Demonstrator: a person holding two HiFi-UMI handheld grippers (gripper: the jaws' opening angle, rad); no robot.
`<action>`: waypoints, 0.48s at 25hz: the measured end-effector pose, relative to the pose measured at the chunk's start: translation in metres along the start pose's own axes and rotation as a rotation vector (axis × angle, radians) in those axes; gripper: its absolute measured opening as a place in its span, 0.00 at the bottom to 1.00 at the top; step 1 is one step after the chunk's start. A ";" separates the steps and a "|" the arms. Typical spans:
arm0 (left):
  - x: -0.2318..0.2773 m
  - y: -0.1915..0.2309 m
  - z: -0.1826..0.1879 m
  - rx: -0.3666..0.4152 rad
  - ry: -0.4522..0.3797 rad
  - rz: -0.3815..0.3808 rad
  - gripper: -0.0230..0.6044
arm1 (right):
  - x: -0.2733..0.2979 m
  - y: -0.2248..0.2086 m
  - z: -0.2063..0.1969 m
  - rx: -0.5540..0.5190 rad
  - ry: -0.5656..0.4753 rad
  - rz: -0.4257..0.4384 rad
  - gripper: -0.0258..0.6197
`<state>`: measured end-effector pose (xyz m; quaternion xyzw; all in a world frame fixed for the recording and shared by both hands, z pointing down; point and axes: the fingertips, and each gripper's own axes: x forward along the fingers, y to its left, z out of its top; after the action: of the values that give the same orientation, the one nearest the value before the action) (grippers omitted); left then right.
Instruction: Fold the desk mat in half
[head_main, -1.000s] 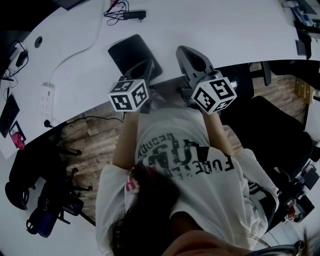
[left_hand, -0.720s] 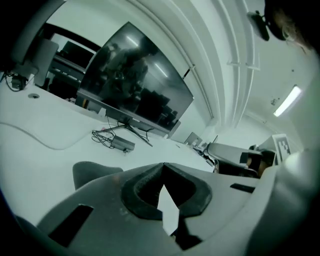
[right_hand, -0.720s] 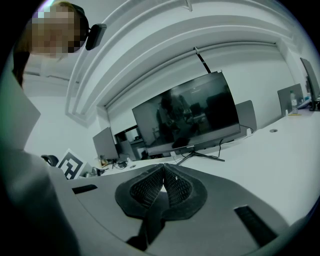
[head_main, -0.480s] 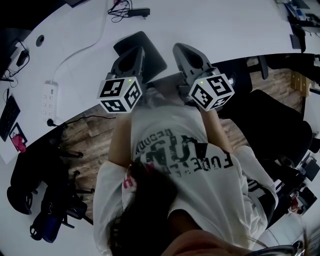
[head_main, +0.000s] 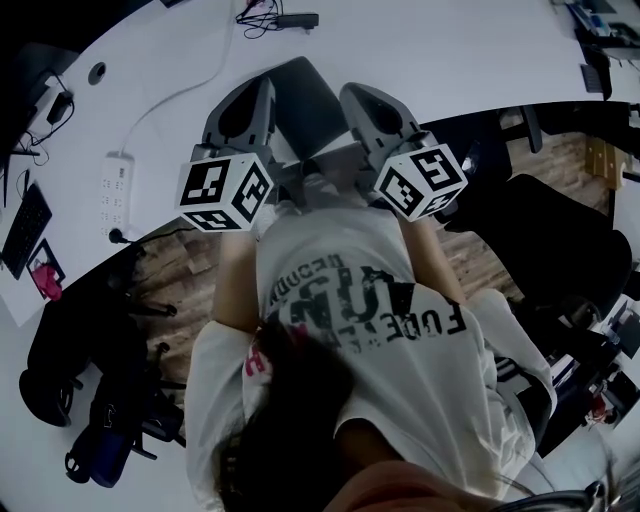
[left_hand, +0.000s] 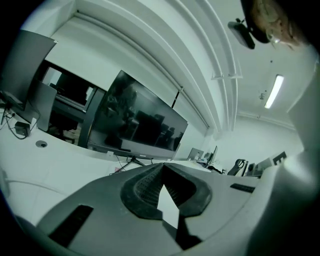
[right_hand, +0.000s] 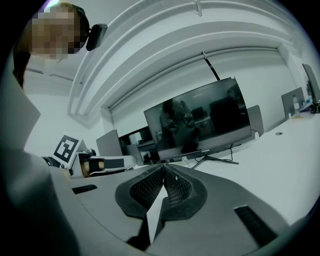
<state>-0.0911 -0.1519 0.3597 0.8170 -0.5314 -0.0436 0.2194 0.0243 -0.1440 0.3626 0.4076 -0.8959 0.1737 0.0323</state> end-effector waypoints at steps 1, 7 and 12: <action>-0.004 0.002 0.004 -0.001 -0.009 0.002 0.04 | 0.001 0.004 0.001 0.001 -0.006 0.003 0.04; -0.032 0.003 0.030 0.063 -0.070 0.029 0.04 | 0.003 0.025 0.003 0.005 -0.029 0.020 0.04; -0.060 0.013 0.046 0.115 -0.111 0.078 0.04 | 0.008 0.044 0.006 -0.009 -0.043 0.037 0.04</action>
<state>-0.1416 -0.1175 0.3140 0.8033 -0.5759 -0.0495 0.1437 -0.0126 -0.1250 0.3458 0.3943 -0.9046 0.1614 0.0114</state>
